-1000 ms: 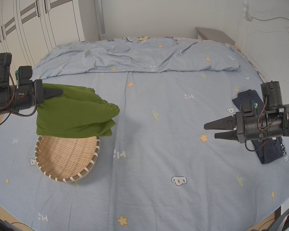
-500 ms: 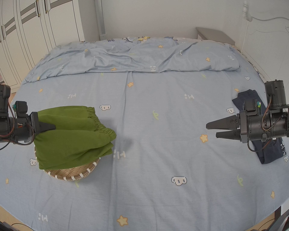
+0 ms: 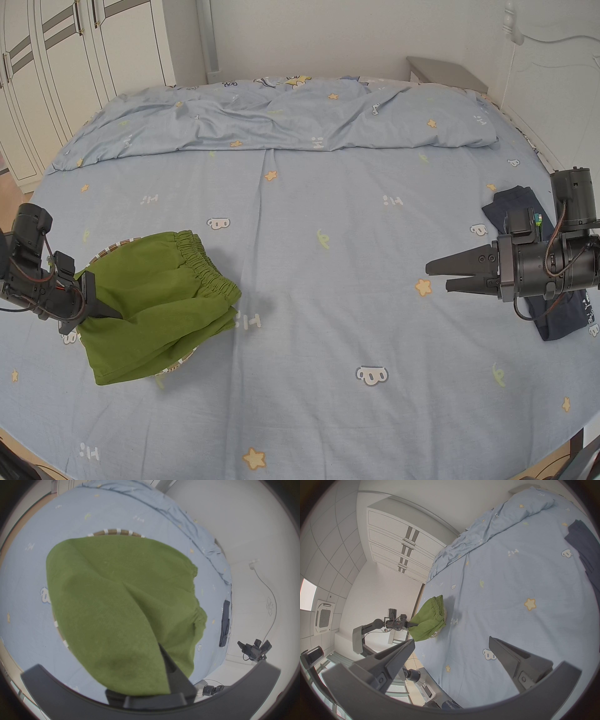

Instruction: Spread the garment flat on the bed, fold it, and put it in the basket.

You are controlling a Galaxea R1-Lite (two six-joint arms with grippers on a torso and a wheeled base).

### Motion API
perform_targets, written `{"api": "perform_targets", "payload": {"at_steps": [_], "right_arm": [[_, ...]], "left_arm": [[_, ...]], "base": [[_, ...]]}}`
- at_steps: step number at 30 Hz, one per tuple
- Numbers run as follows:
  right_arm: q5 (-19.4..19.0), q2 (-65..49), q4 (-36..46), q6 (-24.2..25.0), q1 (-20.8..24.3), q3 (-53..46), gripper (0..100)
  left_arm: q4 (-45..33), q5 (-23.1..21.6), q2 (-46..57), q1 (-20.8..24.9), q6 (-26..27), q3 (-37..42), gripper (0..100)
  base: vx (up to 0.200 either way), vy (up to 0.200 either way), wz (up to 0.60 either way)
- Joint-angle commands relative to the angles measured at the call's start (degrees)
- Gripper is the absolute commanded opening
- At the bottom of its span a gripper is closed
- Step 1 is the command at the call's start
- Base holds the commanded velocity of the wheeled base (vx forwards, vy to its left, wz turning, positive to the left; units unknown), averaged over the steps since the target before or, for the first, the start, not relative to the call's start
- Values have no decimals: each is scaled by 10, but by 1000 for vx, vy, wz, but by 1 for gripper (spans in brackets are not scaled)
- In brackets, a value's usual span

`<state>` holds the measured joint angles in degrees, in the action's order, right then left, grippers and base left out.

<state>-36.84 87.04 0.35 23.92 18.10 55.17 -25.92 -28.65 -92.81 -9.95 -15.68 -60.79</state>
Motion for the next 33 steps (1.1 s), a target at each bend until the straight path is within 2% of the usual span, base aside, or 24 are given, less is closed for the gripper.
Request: {"api": "perform_targets", "payload": {"at_steps": [1,9,17,18,23,33], "right_arm": [[0,-1,0,0,8,-3,100],[0,2,0,0,8,-2,100],[1,3,0,0,8,-3,100],[1,3,0,0,8,-3,100],[1,3,0,-1,7,-3,100],[1,1,0,0,6,-2,100]], "left_arm": [[-26,0,-133,5,1,-64,0],[-41,1,-209,25,-3,-115,0],[-84,20,-234,38,-2,-159,0],[-87,20,-231,41,-2,-158,100],[-103,20,-216,52,-4,-160,100],[-159,33,-56,43,-2,-159,100]], "base": [[0,0,0],[0,0,0],[0,0,0],[0,0,0],[0,0,0],[0,0,0]]}}
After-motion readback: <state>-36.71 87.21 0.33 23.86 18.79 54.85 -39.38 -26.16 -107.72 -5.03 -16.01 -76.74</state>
